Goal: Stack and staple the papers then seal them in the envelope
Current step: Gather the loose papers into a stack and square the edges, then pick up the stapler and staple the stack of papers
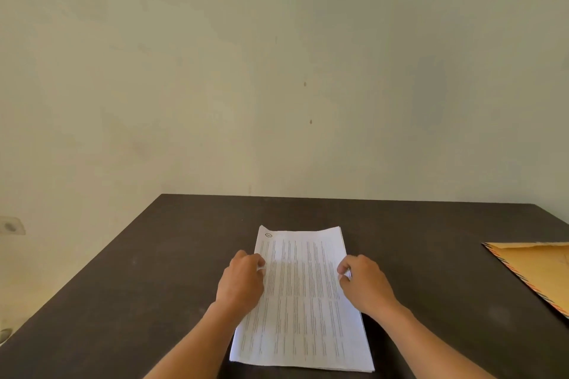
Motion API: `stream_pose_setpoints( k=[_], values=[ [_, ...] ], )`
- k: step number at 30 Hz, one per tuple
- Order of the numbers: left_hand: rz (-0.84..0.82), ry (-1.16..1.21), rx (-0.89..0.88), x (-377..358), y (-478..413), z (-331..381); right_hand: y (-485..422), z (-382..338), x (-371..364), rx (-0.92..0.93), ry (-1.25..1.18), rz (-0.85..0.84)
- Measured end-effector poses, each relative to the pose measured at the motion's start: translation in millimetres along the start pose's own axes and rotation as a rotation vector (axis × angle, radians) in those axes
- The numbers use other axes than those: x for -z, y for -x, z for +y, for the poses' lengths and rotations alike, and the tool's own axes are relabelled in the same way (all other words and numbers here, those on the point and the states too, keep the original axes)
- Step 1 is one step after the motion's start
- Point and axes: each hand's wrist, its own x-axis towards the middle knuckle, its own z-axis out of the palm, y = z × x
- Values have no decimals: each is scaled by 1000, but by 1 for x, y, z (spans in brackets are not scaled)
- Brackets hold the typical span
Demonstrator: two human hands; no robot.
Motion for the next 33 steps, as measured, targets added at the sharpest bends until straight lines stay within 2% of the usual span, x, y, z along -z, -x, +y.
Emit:
stream_pose_setpoints(
  k=[9,16,20,27,33],
  values=[
    [50,-136,-49,-2,-1,3,-3,-3,4,8,20,16],
    [54,-63,-244,0,-1,76,10,18,69,0,-38,25],
    [-15,0,-389,-21,8,143,34,61,121,-80,-26,42],
    [-231,10,-653,-91,41,262,92,181,197,-313,3,182],
    [-391,11,-773,-148,75,343,129,268,234,-487,14,270]
  ],
)
